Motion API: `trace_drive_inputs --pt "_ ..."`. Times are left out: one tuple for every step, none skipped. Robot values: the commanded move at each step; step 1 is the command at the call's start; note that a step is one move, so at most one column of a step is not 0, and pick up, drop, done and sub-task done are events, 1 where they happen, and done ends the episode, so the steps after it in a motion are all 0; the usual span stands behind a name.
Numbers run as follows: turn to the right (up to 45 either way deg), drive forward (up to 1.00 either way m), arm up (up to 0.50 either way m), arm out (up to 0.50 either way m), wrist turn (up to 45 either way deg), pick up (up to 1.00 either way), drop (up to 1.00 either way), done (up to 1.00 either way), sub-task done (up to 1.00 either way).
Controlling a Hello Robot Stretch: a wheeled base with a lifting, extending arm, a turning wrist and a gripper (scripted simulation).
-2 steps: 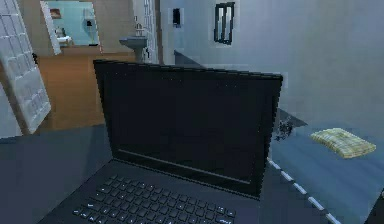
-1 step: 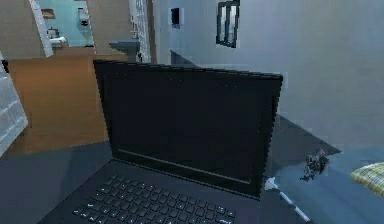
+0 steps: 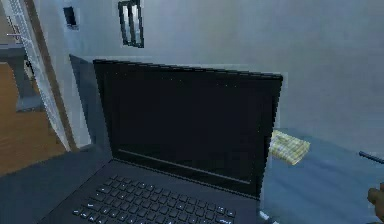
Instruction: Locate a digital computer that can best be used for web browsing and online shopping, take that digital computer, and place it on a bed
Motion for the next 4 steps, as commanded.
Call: trace_drive_inputs --pt "0.0 0.50 0.00 0.00 0.0 0.00 0.00 0.00 0.00" --pt "45.0 0.00 0.00 0.00 0.0 0.00 0.00 0.00 0.00" --pt "0.0 0.30 0.00 0.00 0.0 0.00 0.00 0.00 0.00" --pt "27.0 0.00 0.00 0.00 0.0 0.00 0.00 0.00 0.00"
